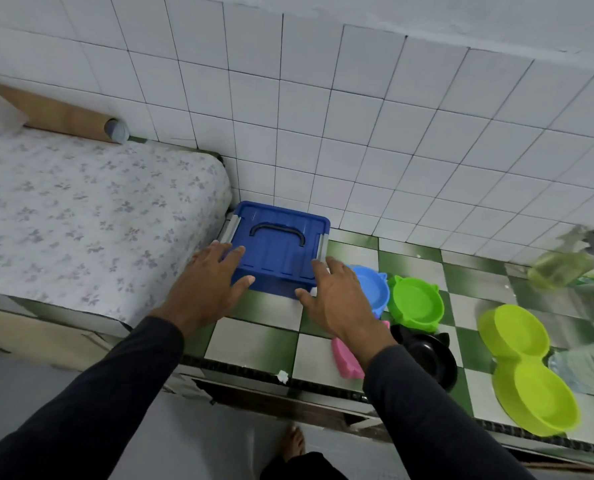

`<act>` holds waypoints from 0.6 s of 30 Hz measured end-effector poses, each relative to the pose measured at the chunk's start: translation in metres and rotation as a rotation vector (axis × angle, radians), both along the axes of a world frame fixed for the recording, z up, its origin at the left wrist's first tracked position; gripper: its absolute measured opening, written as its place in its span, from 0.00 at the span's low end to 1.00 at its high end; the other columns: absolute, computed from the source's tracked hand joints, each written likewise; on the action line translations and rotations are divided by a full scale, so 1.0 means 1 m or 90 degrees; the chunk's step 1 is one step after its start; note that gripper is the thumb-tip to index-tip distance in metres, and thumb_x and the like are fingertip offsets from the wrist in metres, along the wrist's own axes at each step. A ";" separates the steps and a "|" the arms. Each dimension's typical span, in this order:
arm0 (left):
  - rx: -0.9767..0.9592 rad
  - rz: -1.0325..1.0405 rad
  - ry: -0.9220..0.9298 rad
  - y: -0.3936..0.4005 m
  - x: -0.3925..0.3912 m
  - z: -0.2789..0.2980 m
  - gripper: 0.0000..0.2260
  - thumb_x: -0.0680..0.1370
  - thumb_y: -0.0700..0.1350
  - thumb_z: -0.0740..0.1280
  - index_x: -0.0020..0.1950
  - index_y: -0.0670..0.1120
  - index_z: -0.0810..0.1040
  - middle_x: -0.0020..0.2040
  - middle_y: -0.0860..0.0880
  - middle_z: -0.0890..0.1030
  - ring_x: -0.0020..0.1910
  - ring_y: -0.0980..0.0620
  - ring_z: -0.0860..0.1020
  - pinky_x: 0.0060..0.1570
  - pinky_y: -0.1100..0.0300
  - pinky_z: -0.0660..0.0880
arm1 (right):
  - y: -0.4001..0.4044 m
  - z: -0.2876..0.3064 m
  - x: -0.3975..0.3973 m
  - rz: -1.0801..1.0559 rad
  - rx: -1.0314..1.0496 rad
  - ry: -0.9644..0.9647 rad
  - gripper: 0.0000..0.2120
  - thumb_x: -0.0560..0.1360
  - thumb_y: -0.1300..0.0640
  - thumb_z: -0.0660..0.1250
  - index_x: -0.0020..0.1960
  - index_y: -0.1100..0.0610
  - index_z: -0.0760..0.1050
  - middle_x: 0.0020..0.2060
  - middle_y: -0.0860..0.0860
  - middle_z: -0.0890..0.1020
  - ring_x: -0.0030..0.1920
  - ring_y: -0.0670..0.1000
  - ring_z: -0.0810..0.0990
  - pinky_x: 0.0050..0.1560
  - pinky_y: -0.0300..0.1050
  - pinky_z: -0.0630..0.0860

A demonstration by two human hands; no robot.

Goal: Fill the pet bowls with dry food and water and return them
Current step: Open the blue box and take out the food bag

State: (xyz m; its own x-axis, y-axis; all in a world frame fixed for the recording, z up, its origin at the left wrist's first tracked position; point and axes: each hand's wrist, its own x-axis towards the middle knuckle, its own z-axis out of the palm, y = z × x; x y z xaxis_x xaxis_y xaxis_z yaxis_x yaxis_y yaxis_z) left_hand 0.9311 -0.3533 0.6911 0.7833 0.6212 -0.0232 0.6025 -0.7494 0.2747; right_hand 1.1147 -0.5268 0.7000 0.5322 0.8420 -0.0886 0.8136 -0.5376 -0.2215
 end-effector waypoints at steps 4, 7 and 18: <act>0.000 0.002 -0.001 0.024 0.015 -0.006 0.34 0.81 0.66 0.55 0.82 0.47 0.62 0.79 0.42 0.66 0.79 0.41 0.62 0.77 0.44 0.63 | 0.024 -0.006 0.016 0.004 -0.007 0.006 0.34 0.80 0.38 0.59 0.79 0.56 0.58 0.77 0.60 0.62 0.76 0.60 0.60 0.77 0.58 0.59; 0.008 -0.008 -0.006 0.040 0.027 -0.010 0.31 0.83 0.61 0.60 0.82 0.46 0.62 0.79 0.42 0.65 0.79 0.41 0.62 0.77 0.44 0.62 | 0.041 -0.011 0.029 0.004 -0.015 0.008 0.34 0.80 0.37 0.58 0.80 0.55 0.57 0.78 0.60 0.60 0.77 0.61 0.59 0.77 0.58 0.58; -0.022 -0.018 -0.025 0.090 0.051 -0.028 0.31 0.81 0.61 0.58 0.79 0.43 0.67 0.74 0.40 0.70 0.72 0.40 0.69 0.72 0.46 0.68 | 0.080 -0.024 0.052 -0.026 -0.057 0.028 0.33 0.81 0.38 0.59 0.79 0.55 0.57 0.78 0.60 0.60 0.76 0.61 0.60 0.77 0.56 0.60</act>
State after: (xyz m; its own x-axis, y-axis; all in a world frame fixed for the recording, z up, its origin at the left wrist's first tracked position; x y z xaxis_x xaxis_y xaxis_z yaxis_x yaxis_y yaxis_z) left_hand 0.9818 -0.2630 0.6629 0.8013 0.5982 -0.0128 0.5693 -0.7557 0.3238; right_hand 1.1662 -0.4464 0.6755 0.5593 0.8076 -0.1871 0.7814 -0.5889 -0.2061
